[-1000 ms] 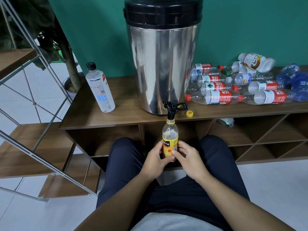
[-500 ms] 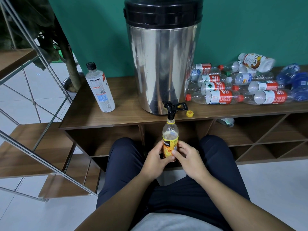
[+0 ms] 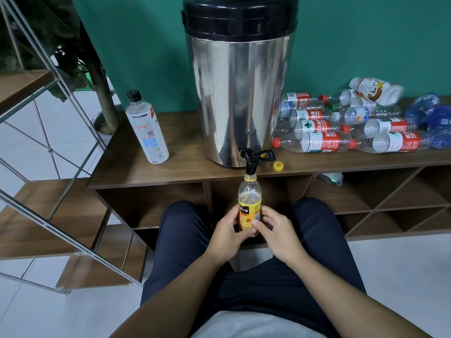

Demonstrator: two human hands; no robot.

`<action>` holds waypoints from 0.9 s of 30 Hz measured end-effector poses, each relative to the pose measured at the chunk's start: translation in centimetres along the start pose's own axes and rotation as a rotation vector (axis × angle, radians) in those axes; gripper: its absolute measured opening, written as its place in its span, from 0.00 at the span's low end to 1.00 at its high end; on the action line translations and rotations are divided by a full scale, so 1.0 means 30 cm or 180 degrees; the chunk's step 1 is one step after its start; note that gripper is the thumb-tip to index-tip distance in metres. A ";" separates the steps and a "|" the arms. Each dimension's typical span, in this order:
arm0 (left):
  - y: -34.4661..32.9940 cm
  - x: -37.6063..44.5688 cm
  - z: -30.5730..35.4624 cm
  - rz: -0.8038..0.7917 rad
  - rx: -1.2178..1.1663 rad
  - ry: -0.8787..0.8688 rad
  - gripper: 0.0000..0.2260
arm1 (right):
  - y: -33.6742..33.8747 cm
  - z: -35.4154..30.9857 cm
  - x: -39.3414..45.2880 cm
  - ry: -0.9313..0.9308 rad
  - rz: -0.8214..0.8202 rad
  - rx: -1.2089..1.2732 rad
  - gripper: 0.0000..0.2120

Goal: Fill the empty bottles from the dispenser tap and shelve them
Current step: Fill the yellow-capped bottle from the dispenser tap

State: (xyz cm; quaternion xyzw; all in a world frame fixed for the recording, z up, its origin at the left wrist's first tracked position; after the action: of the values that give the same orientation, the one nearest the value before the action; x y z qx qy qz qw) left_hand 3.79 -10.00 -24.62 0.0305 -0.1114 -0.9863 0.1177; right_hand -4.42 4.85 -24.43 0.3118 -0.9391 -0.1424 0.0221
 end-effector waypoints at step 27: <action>0.004 0.002 -0.005 0.0055 -0.0144 0.0066 0.25 | 0.001 -0.031 -0.012 0.0088 -0.0040 0.0206 0.19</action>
State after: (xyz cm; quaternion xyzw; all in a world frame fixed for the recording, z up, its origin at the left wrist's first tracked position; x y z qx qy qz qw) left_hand 3.76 -10.17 -24.72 0.0371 -0.0880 -0.9872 0.1281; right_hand -4.02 4.86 -23.53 0.3202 -0.9409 -0.1077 0.0241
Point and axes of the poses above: each hand's wrist, its own x-axis towards the middle knuckle, its own y-axis out of the back of the hand, z = x × y, the point moved 5 cm from there along x, towards the middle knuckle, and after that the axes turned 2 degrees about -z, right-handed, at the moved point
